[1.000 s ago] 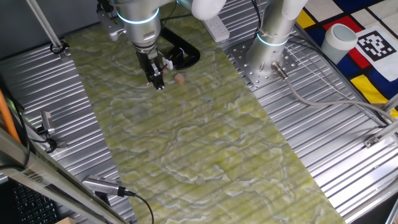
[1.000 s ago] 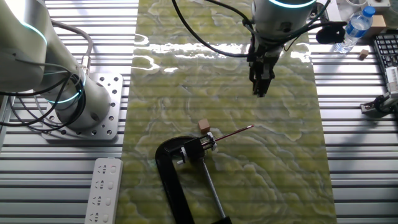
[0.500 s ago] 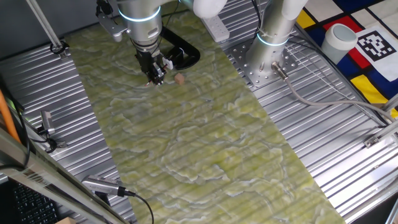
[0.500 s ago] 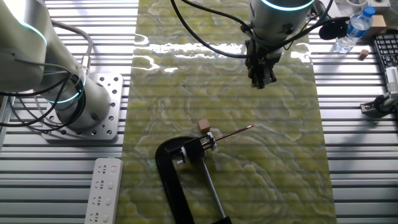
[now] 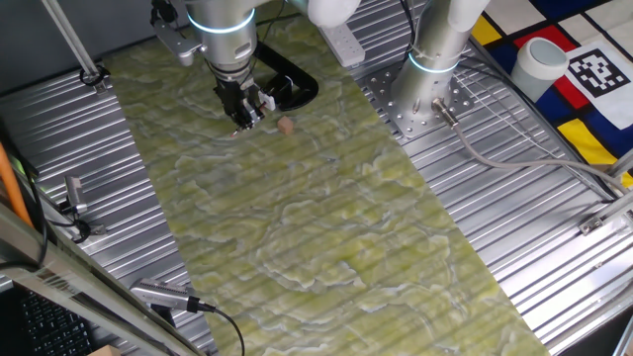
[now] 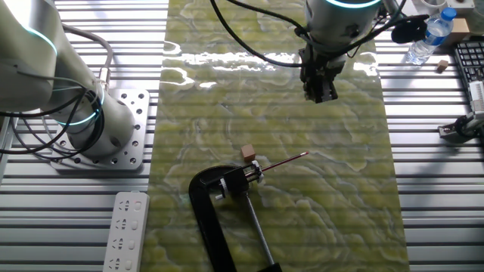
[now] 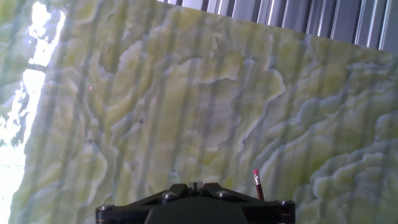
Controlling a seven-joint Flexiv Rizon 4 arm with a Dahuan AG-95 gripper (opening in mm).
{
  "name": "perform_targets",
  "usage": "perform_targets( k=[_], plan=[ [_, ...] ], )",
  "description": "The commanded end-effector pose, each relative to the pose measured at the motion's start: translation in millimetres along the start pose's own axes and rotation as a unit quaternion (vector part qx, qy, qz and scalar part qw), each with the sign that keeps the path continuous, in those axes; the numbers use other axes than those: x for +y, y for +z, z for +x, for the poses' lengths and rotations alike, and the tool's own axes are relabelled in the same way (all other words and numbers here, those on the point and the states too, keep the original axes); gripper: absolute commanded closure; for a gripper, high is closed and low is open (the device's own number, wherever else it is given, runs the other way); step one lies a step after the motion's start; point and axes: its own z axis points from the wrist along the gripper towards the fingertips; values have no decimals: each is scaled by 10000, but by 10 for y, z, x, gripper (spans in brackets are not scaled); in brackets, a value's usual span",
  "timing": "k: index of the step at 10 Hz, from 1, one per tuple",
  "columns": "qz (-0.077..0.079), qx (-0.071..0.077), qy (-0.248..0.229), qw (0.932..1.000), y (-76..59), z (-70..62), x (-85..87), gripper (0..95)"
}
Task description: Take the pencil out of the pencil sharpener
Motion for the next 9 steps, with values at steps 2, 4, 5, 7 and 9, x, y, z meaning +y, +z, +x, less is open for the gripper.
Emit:
perform_targets(
  k=[2,4,5,7,9],
  plan=[
    [-7,36,-49,10000,-3,-9,8,950],
    [33,33,-4,10000,-3,-9,8,950],
    [67,53,1,10000,-3,-9,8,950],
    [167,67,29,9998,-3,-9,8,950],
    [207,-27,-135,9997,-3,-9,8,950]
  ],
)
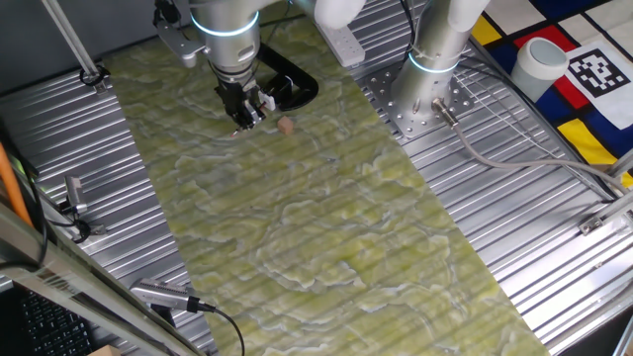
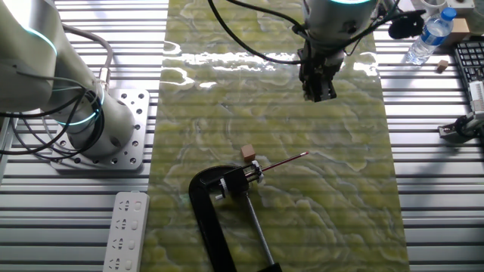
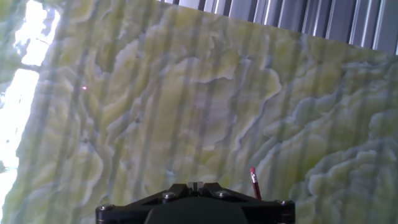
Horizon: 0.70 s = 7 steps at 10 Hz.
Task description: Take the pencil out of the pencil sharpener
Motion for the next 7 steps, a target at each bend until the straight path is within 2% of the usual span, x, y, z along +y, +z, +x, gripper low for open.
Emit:
perform_targets(
  k=[1,2,4,7],
  plan=[
    [31,-98,-136,9999,6,-8,-6,950],
    [55,-78,-146,9998,6,-8,-6,950],
    [220,-50,-294,9993,6,-8,-6,950],
    [274,-14,-282,9992,6,-8,-6,950]
  ],
)
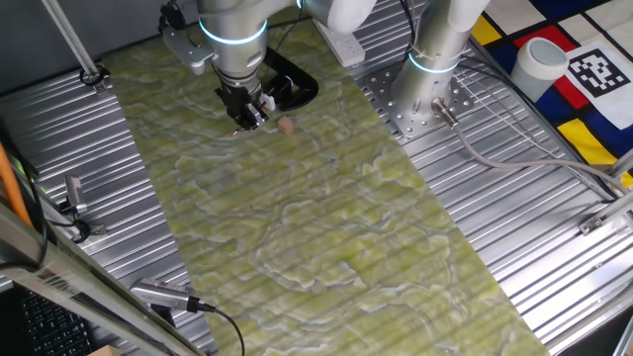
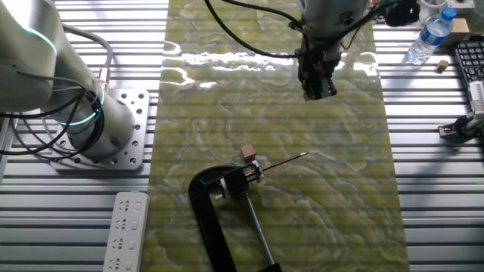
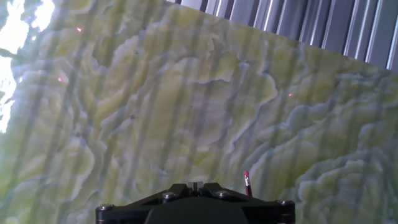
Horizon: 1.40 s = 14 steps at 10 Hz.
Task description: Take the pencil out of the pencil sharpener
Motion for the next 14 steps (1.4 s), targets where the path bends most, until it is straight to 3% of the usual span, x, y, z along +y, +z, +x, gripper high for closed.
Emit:
perform_targets(
  k=[1,4,6,9,10,11,14],
  plan=[
    [74,-1,1,10000,-6,3,1,950],
    [52,101,40,9999,-6,3,1,950],
    [40,70,-69,9999,-6,3,1,950],
    [153,10,-397,9991,-6,3,1,950],
    [160,17,-520,9985,4,17,-60,950],
    [167,26,-644,9978,36,40,-169,760],
    [141,38,-856,9962,208,76,-443,760]
  ],
)
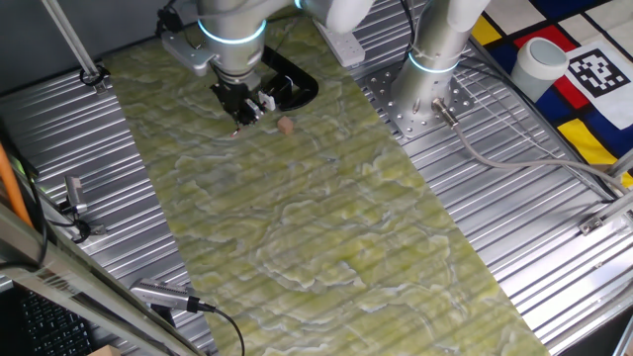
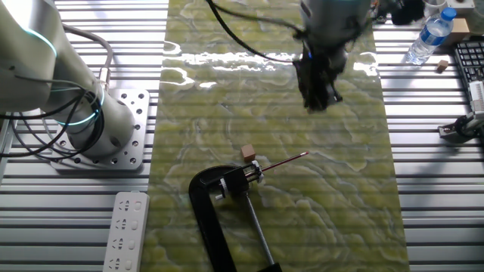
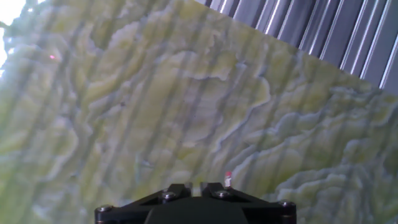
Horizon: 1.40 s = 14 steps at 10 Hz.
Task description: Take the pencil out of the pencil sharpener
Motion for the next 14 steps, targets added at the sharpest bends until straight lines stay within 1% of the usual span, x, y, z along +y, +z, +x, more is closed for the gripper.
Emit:
perform_targets(
  k=[1,2,3,4,5,6,7,8,9,14],
  plan=[
    [-15,1,-126,9999,162,74,-150,760],
    [-11,9,-135,9999,301,130,-190,760],
    [-16,9,-127,9999,412,180,-207,760],
    [-18,7,-138,9999,558,253,-223,760],
    [-18,5,-167,9999,642,311,-244,760],
    [-16,-12,-220,9998,686,347,-271,570],
    [-50,-29,-250,9997,735,390,-317,570],
    [-85,-45,-232,9997,757,406,-333,570],
    [-137,-38,-108,9998,810,415,-341,760],
    [-159,-6,-59,9999,985,424,-357,760]
  ],
)
